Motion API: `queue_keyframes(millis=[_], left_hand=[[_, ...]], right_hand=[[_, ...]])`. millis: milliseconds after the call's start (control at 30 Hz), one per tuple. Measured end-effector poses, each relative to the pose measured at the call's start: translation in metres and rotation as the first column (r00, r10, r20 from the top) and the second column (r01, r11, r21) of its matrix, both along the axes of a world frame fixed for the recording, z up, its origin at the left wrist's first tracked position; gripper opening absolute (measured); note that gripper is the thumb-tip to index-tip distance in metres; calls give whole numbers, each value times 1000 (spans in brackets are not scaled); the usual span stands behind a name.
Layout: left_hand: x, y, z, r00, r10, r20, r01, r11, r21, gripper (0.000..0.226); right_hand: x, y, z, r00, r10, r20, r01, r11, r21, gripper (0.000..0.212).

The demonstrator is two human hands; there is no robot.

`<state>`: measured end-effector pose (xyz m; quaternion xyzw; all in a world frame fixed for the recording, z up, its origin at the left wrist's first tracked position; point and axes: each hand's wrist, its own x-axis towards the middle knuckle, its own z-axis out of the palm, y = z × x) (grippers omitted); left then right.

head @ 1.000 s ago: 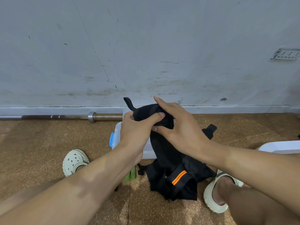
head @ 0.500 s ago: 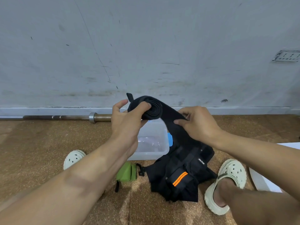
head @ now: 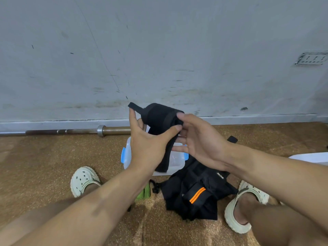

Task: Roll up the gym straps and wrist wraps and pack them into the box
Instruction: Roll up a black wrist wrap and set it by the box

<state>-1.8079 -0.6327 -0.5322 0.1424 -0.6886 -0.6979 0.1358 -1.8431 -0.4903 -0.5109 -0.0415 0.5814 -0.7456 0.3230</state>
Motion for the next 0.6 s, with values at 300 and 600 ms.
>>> queue_keyframes(millis=[300,600], left_hand=[[7,10,-1,986,-147,83,151,988,-41,61],[-17,-23,12,900,-336,279,344,939,19,72]], right_hand=[[-17,15,-3,972,-141,-186,177,964,197,27],[-29,54,-6,960,128,-248,-69,969,237,58]])
